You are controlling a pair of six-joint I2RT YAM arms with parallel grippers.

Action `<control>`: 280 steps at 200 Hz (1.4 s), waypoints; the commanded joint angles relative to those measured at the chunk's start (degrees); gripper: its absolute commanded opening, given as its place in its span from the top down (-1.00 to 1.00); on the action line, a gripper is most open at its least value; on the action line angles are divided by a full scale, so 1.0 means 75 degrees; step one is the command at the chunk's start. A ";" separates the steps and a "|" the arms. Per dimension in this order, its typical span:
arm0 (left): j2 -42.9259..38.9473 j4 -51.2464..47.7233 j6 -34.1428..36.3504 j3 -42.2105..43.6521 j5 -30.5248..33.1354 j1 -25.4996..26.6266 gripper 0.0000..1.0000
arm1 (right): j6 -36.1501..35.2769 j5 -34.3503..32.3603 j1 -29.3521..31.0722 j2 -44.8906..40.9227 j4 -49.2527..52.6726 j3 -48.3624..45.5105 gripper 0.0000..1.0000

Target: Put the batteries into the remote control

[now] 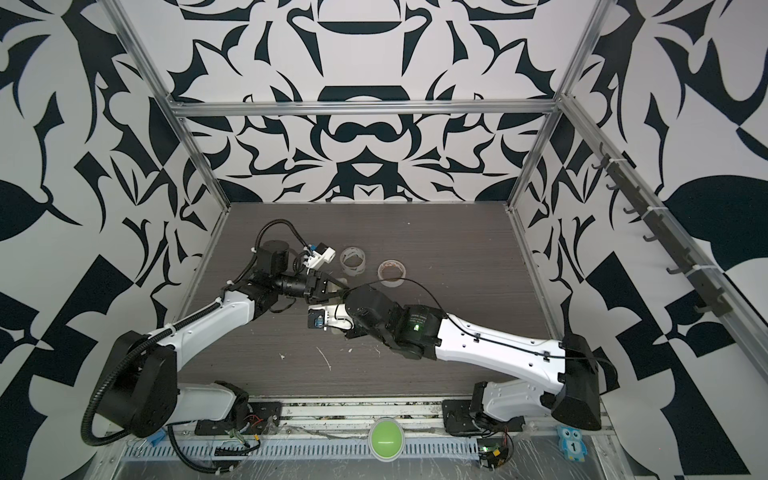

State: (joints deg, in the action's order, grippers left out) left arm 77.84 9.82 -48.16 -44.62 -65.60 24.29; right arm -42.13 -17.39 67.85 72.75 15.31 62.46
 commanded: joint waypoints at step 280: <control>-0.0160 -0.0150 0.0058 -0.0086 -0.0218 0.0004 1.00 | 0.0570 0.1369 0.0017 -0.0039 0.1484 0.0450 -0.03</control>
State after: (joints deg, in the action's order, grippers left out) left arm 77.84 8.29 -47.97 -44.62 -65.80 24.29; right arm -37.67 -6.26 67.85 72.10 24.18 63.83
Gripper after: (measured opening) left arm 0.252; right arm 0.510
